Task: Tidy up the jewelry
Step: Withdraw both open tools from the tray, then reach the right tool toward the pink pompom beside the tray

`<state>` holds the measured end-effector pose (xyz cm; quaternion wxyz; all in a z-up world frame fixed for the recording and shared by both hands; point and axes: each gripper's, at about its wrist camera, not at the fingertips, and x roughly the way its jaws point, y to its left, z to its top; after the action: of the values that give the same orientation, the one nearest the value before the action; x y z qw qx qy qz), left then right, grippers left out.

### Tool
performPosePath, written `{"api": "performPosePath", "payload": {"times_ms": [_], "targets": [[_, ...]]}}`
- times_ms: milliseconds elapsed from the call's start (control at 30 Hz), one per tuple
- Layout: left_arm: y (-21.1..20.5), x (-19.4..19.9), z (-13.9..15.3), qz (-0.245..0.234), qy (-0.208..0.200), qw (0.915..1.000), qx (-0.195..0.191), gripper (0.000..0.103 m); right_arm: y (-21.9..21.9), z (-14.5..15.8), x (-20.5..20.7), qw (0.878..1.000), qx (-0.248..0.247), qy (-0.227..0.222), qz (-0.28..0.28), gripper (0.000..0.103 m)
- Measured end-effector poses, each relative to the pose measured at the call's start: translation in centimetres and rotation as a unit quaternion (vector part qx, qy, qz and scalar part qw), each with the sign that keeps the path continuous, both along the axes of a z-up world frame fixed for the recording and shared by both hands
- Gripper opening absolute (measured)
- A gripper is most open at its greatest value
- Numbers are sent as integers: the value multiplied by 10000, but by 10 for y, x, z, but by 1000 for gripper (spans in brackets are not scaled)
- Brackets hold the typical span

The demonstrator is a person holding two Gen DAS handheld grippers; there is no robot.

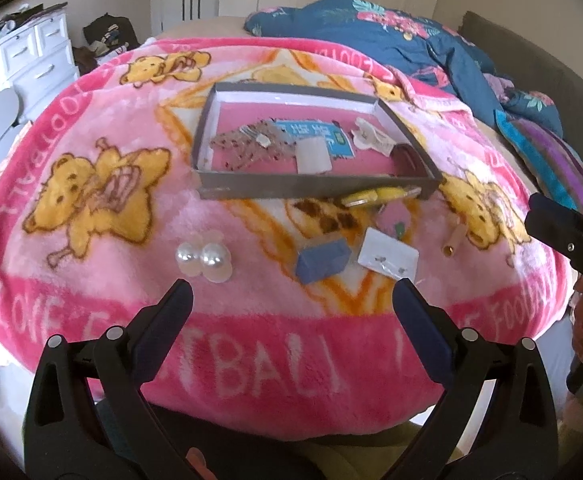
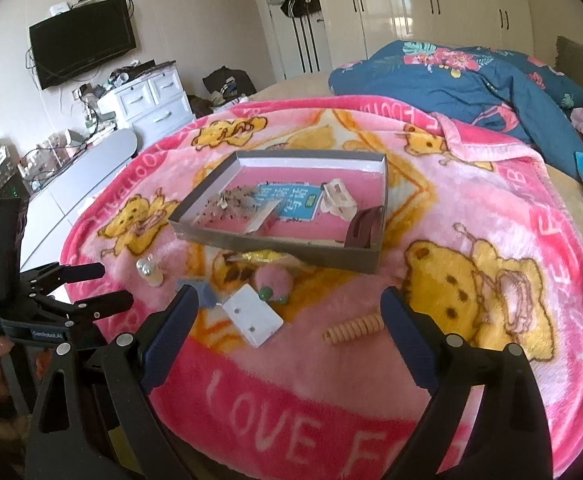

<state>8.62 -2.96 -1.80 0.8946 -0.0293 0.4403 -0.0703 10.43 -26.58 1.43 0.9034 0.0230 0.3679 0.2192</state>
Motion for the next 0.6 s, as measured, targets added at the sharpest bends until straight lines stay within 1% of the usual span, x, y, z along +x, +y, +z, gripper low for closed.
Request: {"api": "performPosePath", "payload": {"times_ms": [133,333,600], "targets": [[-6,2,-9,-74,71,9999,65,94,1,-12,4,9998,-24,182,21,92],[-12,8,-22,-135,146,9997,160,94,4,-28,15,9989,75,469,55,92],[-13,20,-38,-152,282,9994,91,93,13,-48,40,9956,317,863,197,91]]}}
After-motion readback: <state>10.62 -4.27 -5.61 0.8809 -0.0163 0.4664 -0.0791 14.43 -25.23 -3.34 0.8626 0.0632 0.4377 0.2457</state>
